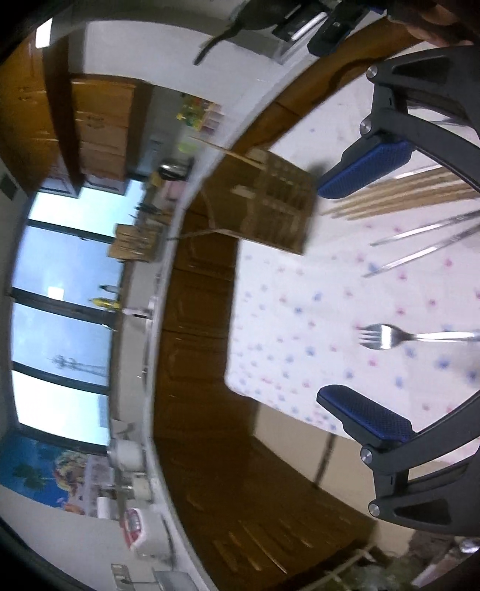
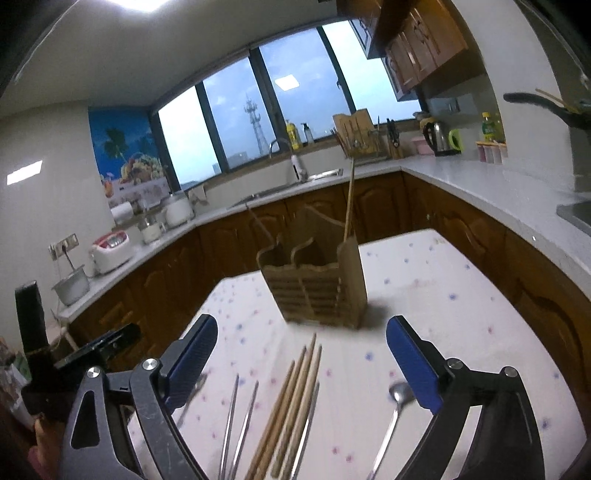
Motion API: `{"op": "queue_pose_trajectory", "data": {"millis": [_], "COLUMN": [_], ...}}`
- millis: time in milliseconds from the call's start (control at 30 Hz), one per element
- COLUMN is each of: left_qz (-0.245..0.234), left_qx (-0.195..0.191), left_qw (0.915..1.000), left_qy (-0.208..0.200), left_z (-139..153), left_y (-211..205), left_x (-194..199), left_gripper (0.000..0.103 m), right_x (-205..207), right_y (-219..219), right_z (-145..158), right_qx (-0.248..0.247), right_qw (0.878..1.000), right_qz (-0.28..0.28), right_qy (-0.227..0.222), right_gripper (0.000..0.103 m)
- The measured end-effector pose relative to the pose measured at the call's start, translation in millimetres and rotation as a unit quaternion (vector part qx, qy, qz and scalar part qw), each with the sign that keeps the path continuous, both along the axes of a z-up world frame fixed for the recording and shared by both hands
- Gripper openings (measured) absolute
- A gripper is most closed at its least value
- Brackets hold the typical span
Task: Organize utensils
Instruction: 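Move both tools back down to the remaining chopsticks on the cloth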
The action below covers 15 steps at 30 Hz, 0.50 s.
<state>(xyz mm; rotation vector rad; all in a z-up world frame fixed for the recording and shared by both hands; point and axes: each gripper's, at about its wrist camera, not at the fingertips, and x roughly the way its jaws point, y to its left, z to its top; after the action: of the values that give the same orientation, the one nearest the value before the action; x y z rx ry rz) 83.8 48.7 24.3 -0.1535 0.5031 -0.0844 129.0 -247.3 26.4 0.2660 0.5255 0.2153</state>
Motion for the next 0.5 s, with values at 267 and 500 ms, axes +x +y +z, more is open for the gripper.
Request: {"op": "queue_pose_trajectory", "data": {"millis": [267,500], "left_qz": [-0.003,-0.009], "left_qx": [0.007,0.014], "left_qw": [0.9992,0.9975], "left_qy": [0.040,0.068], "left_z": [5,4], "left_y": [2,-3], "left_x": [-12,-4], "left_gripper": [0.102,0.102], "right_x": [-19,-18], "right_y": [-3,-1], "right_z": [-20,-35], "right_qx": [0.000,0.000], "right_qw": [1.000,0.999], "right_qz": [-0.005,-0.004], "right_qy": [0.031,0.052], "right_gripper": [0.094,0.094]}}
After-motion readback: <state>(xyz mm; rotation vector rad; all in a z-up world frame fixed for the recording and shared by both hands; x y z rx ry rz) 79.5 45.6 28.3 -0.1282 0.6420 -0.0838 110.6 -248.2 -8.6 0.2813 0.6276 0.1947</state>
